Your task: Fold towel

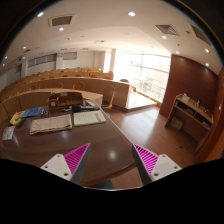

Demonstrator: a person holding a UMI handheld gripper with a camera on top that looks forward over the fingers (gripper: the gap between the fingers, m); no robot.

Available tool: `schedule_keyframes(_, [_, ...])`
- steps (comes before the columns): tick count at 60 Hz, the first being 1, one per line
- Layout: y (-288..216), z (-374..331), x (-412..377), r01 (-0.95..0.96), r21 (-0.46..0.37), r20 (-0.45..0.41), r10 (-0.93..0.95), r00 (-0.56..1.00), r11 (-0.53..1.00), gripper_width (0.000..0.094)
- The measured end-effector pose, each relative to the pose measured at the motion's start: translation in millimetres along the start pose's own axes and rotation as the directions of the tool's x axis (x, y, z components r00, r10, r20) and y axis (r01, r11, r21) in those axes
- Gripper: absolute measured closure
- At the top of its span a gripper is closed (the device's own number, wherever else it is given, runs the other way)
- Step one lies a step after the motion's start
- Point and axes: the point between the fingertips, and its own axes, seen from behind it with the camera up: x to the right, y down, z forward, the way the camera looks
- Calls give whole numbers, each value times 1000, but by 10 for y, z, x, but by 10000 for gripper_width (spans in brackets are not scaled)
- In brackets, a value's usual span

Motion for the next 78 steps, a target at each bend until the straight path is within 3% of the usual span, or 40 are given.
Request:
schedule_keyframes(14, [461, 200, -449, 43, -90, 58, -38, 998, 995, 87])
schedule_keyframes(24, [862, 383, -1385, 119, -155, 191, -88, 978, 981, 88])
schedule_keyframes(33, [990, 473, -2681, 174, -182, 352, -101, 930, 968, 90])
schedule_keyframes(48, [591, 951, -4949, 237, -73, 515, -166, 841, 969, 82])
schedule_keyframes(60, [273, 1873, -6034, 261, -13, 488, -222, 844, 965, 84])
schedule_keyframes(68, [332, 2506, -6371, 299, -50, 453, -245, 857, 953, 105])
schedule_keyframes(72, [399, 2724, -6462, 309, -78, 439, -246, 864, 948, 171])
schedule_keyframes(75, [488, 2842, -6486, 327, -102, 431, -255, 866, 940, 269])
schedule_keyframes(78, [431, 2894, -6497, 319, -75, 415, -261, 872, 945, 371])
